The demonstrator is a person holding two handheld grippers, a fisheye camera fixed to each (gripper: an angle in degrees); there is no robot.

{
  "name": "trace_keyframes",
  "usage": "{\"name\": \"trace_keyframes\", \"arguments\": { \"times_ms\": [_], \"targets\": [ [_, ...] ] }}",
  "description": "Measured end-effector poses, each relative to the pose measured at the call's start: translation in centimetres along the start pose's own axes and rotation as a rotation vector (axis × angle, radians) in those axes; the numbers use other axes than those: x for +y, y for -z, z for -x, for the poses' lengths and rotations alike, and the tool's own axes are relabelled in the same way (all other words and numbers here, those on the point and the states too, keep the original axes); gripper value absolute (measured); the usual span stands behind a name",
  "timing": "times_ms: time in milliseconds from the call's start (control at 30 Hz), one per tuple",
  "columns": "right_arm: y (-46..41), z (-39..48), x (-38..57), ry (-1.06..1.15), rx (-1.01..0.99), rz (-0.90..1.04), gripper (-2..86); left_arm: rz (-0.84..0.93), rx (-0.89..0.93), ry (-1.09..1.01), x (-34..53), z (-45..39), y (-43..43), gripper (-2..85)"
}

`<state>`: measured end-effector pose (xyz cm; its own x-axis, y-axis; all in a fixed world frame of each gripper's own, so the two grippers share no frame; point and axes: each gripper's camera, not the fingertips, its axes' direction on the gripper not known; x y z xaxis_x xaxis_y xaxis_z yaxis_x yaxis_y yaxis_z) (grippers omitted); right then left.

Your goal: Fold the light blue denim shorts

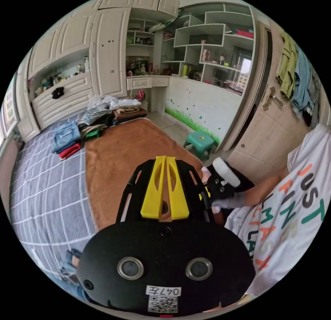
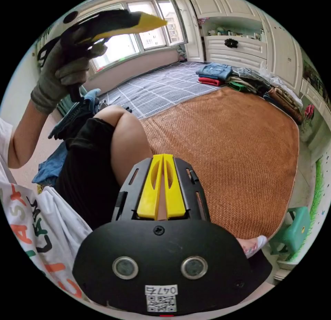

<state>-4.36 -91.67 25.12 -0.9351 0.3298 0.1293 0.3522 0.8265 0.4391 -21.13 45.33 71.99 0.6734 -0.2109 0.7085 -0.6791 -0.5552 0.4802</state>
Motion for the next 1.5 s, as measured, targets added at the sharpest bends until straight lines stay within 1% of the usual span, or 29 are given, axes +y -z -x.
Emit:
{"name": "trace_keyframes", "arguments": {
  "times_ms": [67,167,233,267,367,467,567,633,667,733,800,867,967,1033,1100,1133,1200,1300,1367,1500],
  "targets": [
    [-0.8,-1.3,0.2,-0.040,-0.019,0.026,-1.2,-0.008,0.057,0.009,-3.5,2.8,-3.3,-1.0],
    [-1.6,-2.7,-0.7,-0.040,-0.058,0.041,-1.2,0.004,0.161,-0.022,-8.6,6.9,-8.1,-1.0],
    [-3.3,-3.1,-1.5,-0.024,-0.077,0.132,-1.2,-0.008,0.189,-0.029,-11.2,9.5,-10.3,-1.0],
    [-4.5,-3.0,-2.2,0.003,-0.076,0.203,-1.2,-0.023,0.188,-0.024,-12.9,11.5,-11.6,-1.0],
    [-5.9,-3.2,-3.2,0.003,-0.031,0.214,-1.2,-0.065,0.114,0.015,-16.7,17.1,-14.7,-0.9],
    [-6.4,-4.5,-3.7,-0.037,-0.062,0.225,-1.2,-0.083,0.034,0.114,-17.8,23.6,-18.9,-0.9],
    [-6.4,-5.5,-4.3,-0.059,-0.076,0.238,-1.2,-0.060,0.083,0.256,-16.3,30.2,-23.2,-1.0],
    [-5.8,-6.4,-5.0,-0.073,-0.082,0.219,-1.2,-0.007,0.110,0.282,-16.9,33.5,-24.9,-1.0],
    [-5.0,-7.1,-5.8,-0.080,-0.059,0.177,-1.2,0.023,0.095,0.277,-17.9,35.5,-25.6,-1.0],
    [-3.7,-8.4,-7.4,-0.077,0.026,0.115,-1.1,0.011,0.051,0.293,-19.3,38.1,-26.0,-1.0],
    [-2.5,-10.5,-10.4,-0.059,0.170,0.032,-0.6,-0.039,0.084,0.384,-20.9,41.4,-27.0,-1.0],
    [-2.3,-12.4,-13.2,-0.041,0.230,-0.020,0.7,-0.054,0.104,0.417,-22.3,43.1,-27.9,-1.0],
    [-3.4,-15.8,-19.2,0.061,0.200,-0.076,5.7,0.017,0.050,0.384,-25.1,44.6,-29.7,-1.0],
    [-4.6,-17.8,-23.5,0.143,0.181,-0.073,7.2,0.051,0.017,0.377,-26.3,45.5,-30.6,-1.0],
    [-6.4,-20.7,-29.2,0.173,0.236,-0.110,8.0,0.077,0.045,0.404,-27.5,47.3,-31.8,-1.0],
    [-7.0,-21.5,-30.7,0.175,0.257,-0.128,8.2,0.078,0.064,0.412,-27.8,47.8,-32.1,-1.0],
    [-10.2,-24.9,-36.4,0.159,0.346,-0.167,10.3,0.087,0.149,0.453,-28.8,49.8,-33.4,-1.0],
    [-15.2,-29.0,-43.1,0.119,0.476,-0.142,13.7,0.092,0.269,0.500,-30.1,52.1,-35.0,-1.0],
    [-17.8,-31.3,-46.9,0.095,0.518,-0.112,14.3,0.090,0.297,0.512,-31.0,53.0,-35.7,-1.0],
    [-23.0,-34.7,-53.6,0.106,0.638,-0.079,13.8,0.133,0.252,0.469,-34.0,53.7,-37.3,-1.0]
  ]
}}
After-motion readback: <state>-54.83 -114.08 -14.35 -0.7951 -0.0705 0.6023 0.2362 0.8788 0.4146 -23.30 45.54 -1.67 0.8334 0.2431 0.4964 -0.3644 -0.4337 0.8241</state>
